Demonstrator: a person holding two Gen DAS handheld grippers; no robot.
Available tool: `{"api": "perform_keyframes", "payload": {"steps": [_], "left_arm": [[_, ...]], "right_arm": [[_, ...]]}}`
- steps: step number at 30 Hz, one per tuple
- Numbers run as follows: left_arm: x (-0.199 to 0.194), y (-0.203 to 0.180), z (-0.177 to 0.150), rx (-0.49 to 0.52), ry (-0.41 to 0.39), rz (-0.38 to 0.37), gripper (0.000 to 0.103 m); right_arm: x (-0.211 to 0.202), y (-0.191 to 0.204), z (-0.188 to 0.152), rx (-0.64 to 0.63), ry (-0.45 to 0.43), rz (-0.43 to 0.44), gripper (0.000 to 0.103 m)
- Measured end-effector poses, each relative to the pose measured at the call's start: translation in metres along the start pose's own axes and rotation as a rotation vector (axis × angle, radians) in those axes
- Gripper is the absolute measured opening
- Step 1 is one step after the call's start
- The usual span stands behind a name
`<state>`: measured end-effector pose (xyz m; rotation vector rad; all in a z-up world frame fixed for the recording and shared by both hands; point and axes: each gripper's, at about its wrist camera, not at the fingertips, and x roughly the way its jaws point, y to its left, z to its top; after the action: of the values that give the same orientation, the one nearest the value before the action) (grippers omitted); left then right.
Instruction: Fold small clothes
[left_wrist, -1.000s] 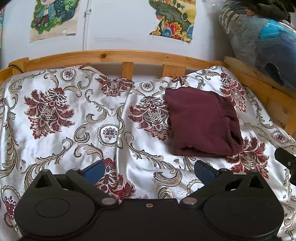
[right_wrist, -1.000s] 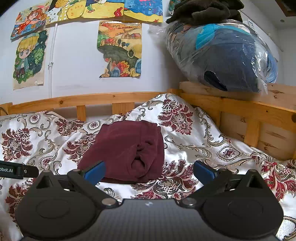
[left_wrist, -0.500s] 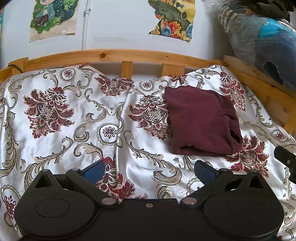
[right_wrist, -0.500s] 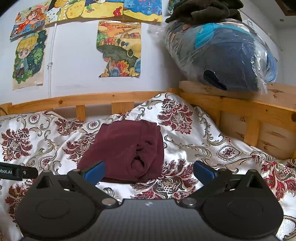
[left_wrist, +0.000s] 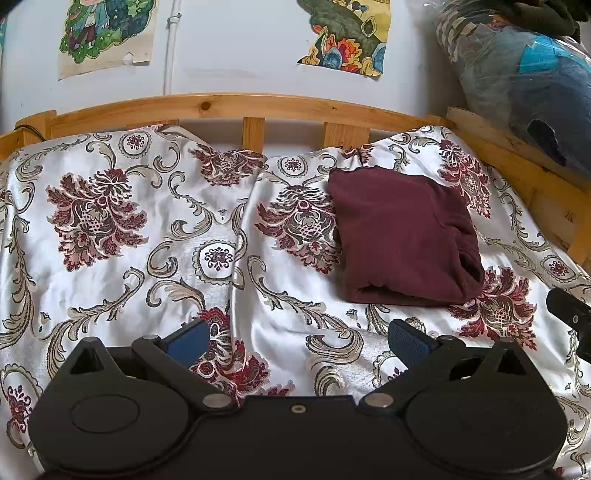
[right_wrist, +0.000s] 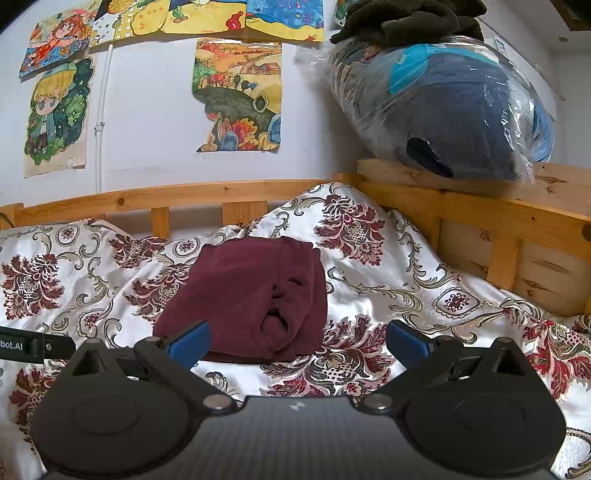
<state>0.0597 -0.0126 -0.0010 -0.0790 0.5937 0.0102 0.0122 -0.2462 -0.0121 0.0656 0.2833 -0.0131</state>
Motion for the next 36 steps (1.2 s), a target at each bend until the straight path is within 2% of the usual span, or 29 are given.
{"api": "perform_keyframes", "payload": {"steps": [36], "left_arm": [[0.0010, 0.0013, -0.0014, 0.000, 0.006, -0.001, 0.102]], "right_arm": [[0.0022, 0.0002, -0.0019, -0.001, 0.005, -0.002, 0.103]]}}
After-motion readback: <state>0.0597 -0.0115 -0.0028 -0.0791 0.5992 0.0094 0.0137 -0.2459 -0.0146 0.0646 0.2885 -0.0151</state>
